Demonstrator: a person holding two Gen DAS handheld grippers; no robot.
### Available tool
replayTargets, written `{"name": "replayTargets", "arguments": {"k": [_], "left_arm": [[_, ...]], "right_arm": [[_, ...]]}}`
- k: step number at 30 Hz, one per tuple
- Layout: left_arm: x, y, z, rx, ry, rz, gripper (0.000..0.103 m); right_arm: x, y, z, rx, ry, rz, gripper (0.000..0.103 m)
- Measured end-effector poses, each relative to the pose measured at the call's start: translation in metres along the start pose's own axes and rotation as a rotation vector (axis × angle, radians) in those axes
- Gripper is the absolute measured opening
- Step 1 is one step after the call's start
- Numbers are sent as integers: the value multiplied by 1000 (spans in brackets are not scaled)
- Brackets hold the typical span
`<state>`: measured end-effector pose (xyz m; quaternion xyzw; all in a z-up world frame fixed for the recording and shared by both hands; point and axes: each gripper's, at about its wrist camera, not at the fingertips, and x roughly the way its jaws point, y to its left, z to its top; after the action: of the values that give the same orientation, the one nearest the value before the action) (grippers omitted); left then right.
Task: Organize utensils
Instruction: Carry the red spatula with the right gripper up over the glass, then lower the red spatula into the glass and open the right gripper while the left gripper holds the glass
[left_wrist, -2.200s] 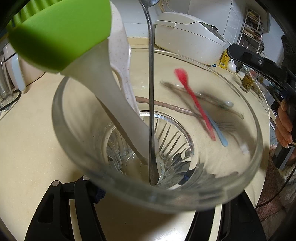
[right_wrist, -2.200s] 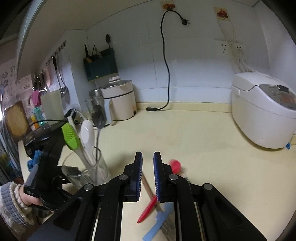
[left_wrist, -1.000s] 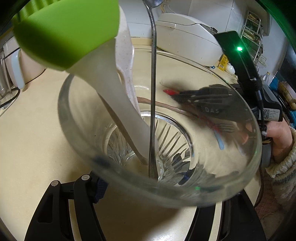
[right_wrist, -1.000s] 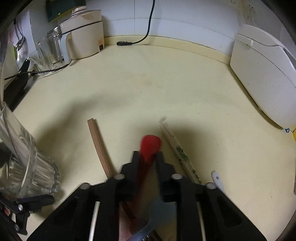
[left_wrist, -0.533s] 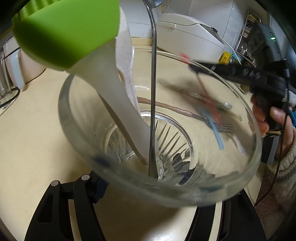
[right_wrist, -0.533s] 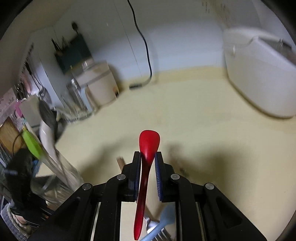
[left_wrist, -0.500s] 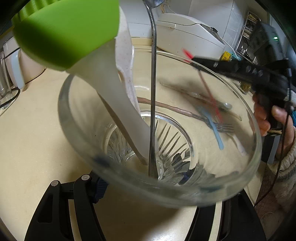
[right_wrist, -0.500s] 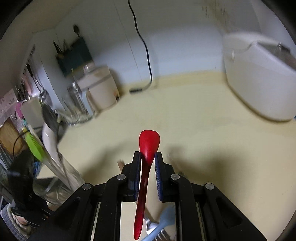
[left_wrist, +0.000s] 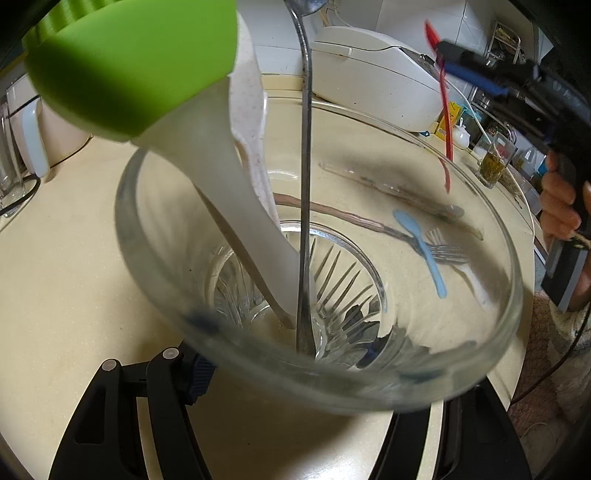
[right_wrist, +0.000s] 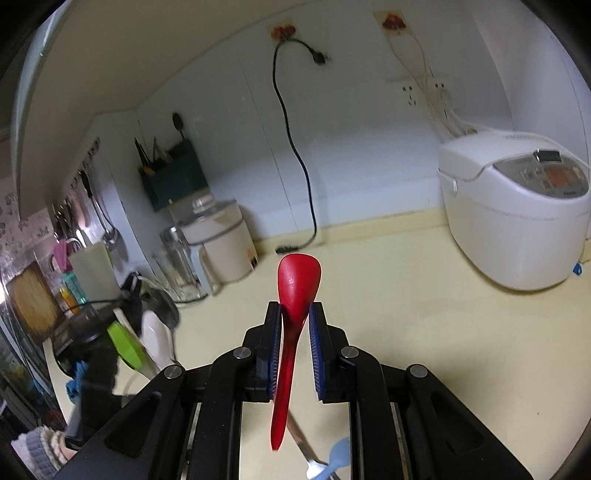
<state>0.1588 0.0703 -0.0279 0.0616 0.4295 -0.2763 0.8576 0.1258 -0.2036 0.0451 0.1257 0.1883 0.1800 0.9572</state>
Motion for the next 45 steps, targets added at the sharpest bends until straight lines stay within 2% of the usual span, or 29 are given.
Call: {"name": "replayTargets", "arguments": {"k": [4, 11, 16, 27, 45], "left_arm": [[0, -1, 0, 0, 0, 0, 70], [0, -1, 0, -1, 0, -1, 70], [1, -2, 0, 2, 1, 2, 70], [2, -4, 1, 4, 2, 4, 70], [6, -8, 4, 13, 5, 13, 70]], "right_arm": [[-9, 14, 10, -17, -35, 34, 15], [-22, 58, 40, -64, -111, 146, 15], [-26, 78, 41, -84, -145, 208, 15], [-9, 97, 8, -215, -51, 247, 15], [-6, 100, -4, -243, 6, 249, 15]]}}
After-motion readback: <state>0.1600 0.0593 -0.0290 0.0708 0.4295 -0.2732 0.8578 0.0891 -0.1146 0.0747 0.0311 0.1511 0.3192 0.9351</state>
